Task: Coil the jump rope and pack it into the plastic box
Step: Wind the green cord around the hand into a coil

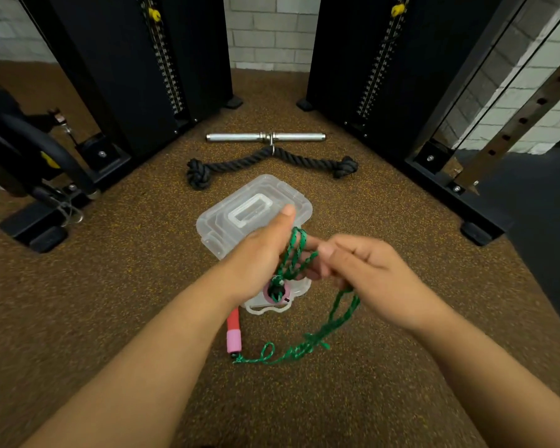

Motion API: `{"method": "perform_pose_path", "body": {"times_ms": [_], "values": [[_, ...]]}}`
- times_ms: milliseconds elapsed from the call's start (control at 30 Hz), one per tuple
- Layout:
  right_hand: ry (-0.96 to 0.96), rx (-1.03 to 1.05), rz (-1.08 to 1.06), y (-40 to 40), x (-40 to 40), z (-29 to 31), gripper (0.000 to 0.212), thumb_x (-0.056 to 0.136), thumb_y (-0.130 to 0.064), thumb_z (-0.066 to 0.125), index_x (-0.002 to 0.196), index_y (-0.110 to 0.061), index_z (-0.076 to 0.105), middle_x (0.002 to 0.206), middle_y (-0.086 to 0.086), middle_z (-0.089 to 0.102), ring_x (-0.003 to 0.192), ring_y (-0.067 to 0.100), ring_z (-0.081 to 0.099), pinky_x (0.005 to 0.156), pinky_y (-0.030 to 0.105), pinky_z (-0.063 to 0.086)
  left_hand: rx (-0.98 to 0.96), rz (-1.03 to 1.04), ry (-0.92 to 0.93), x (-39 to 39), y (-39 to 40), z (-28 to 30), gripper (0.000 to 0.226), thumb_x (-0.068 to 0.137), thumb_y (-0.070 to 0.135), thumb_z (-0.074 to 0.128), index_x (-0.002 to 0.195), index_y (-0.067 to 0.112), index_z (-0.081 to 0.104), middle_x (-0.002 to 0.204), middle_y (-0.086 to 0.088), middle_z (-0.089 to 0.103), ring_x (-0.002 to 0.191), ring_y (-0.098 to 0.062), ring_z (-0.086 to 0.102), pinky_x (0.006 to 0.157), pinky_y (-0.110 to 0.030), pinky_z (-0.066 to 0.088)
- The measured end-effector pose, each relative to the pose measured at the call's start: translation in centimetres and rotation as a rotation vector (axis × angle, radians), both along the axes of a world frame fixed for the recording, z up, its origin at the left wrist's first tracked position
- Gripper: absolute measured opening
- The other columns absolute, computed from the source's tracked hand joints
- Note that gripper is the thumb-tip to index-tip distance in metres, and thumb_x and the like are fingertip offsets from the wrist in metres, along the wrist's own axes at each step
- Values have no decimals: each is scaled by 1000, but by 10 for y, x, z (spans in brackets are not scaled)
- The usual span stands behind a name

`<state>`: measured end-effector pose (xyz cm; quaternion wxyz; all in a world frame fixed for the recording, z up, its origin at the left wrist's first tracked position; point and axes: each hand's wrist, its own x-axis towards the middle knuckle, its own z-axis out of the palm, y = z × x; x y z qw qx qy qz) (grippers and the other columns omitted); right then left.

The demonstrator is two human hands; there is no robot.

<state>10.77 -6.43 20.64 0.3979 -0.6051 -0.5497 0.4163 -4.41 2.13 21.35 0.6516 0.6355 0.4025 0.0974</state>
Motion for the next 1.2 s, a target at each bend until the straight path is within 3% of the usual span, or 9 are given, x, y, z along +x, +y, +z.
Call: {"method": "perform_pose_path", "body": {"times_ms": [100, 233, 467, 767, 867, 933, 1000, 1100, 1200], "values": [[175, -52, -140, 3, 10, 8, 40, 88, -44, 52, 55, -22, 54, 56, -4, 54, 61, 12, 52, 70, 24, 46, 28, -164, 93, -3, 0, 0, 78, 89, 65, 19, 87, 11, 74, 80, -6, 75, 71, -12, 69, 69, -23, 49], [395, -220, -270, 7, 18, 8, 39, 84, -47, 52, 54, -21, 49, 55, 0, 53, 57, 16, 57, 68, 29, 45, -1, -236, 55, -1, -5, 2, 47, 91, 45, 46, 71, 10, 69, 52, -3, 59, 41, -8, 54, 47, -17, 43], [776, -319, -139, 5, 20, -5, 37, 83, -33, 53, 107, -9, 65, 68, 2, 54, 55, 12, 47, 58, 29, 43, -177, 70, -212, -3, 12, -4, 46, 93, 36, 44, 50, 19, 42, 40, 6, 31, 37, -9, 26, 39, -18, 27], [450, -258, -123, 2, 18, -10, 31, 87, 6, 56, 99, -18, 72, 88, 10, 73, 76, 16, 66, 63, 23, 54, -230, 250, -295, -4, 17, -3, 50, 96, 32, 43, 47, 21, 40, 38, 8, 29, 37, -8, 24, 42, -21, 20], [228, -168, -178, 3, 19, -16, 32, 86, -2, 59, 97, -27, 75, 100, 31, 68, 82, 44, 60, 82, 49, 51, -216, 240, -280, -4, 16, -4, 50, 96, 33, 43, 47, 21, 40, 38, 7, 30, 36, -8, 25, 40, -19, 23], [108, -144, -258, 5, 16, -18, 36, 87, -5, 53, 92, -33, 75, 91, 20, 73, 89, 61, 53, 88, 68, 45, -203, 214, -262, -4, 15, -6, 49, 96, 33, 43, 48, 21, 40, 38, 7, 31, 36, -9, 26, 39, -18, 25], [187, -133, -338, 6, 15, -18, 41, 90, -3, 42, 89, -26, 75, 73, 5, 73, 83, 56, 54, 86, 61, 49, -190, 198, -252, -4, 15, -7, 49, 96, 33, 43, 48, 21, 41, 39, 6, 32, 37, -9, 26, 39, -18, 25], [471, -168, -375, 6, 9, -12, 42, 91, -6, 32, 86, -16, 73, 62, 0, 52, 60, 19, 50, 63, 33, 42, -172, 196, -237, -6, 16, -7, 49, 95, 34, 44, 48, 21, 42, 39, 6, 32, 38, -9, 26, 41, -19, 25], [413, -147, -327, 3, 10, -9, 19, 85, -36, 59, 84, -22, 72, 57, -8, 43, 50, 10, 35, 52, 25, 30, -163, 212, -233, -7, 17, -6, 48, 95, 34, 43, 50, 20, 41, 39, 6, 32, 39, -10, 26, 43, -21, 25]]}}
